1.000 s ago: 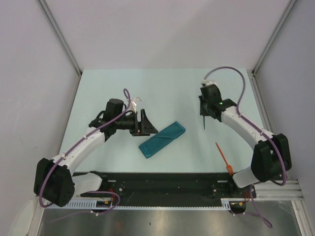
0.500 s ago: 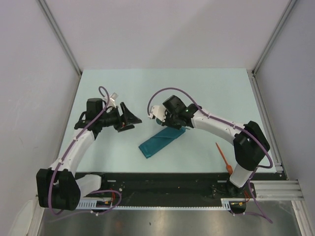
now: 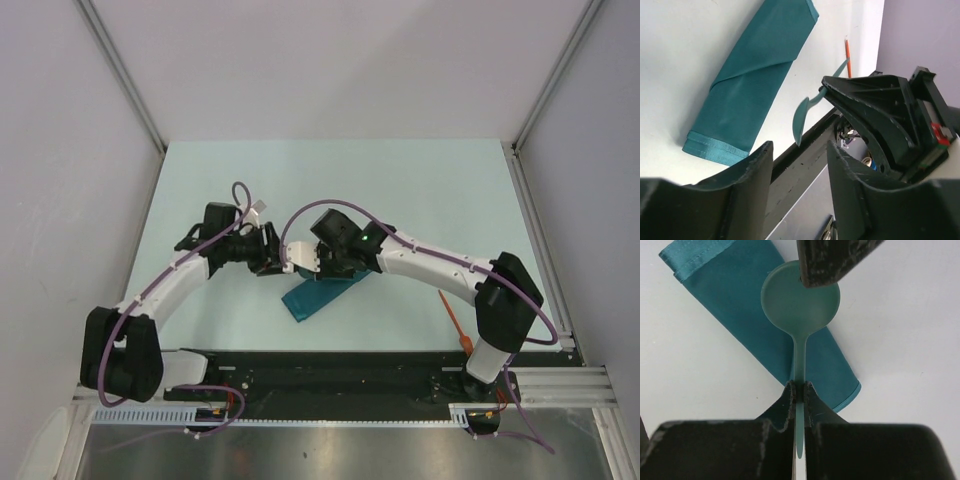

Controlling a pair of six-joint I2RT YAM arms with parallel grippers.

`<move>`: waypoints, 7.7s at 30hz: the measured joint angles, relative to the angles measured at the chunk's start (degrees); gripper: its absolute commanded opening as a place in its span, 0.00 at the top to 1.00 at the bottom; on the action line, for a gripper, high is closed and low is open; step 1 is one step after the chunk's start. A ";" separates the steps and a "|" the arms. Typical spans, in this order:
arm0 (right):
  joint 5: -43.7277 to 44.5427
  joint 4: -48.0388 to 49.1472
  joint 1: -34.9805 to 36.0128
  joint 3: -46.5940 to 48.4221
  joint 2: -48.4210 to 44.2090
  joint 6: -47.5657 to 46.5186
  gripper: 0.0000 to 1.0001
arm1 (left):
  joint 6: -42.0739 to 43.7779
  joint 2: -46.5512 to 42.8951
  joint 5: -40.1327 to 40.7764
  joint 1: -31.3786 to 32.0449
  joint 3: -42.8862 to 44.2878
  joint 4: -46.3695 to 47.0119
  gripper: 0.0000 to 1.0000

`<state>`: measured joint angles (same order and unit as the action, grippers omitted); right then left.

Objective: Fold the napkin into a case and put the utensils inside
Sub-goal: Pass from the right arm to the left, then insert the spoon into the folded napkin, then pick up the fork from the corner of the board, then pass from the right arm to the left

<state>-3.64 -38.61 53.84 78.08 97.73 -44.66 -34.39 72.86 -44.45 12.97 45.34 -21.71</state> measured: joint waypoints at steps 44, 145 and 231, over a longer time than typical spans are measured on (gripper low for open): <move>-14.08 19.65 -42.07 -18.62 -9.40 61.31 0.85 | -19.15 -25.44 29.88 5.29 -17.99 -9.75 1.00; 8.55 -17.40 -52.13 -34.97 -48.87 112.37 0.34 | -1.49 -12.24 29.81 16.96 2.05 -4.13 0.25; -72.83 32.79 -22.36 -30.18 -22.21 73.40 1.00 | 54.75 -29.49 16.13 26.97 -5.25 17.25 0.25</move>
<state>-76.47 -5.82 31.48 47.90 75.53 28.73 20.36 43.38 -28.32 39.94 40.10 -4.47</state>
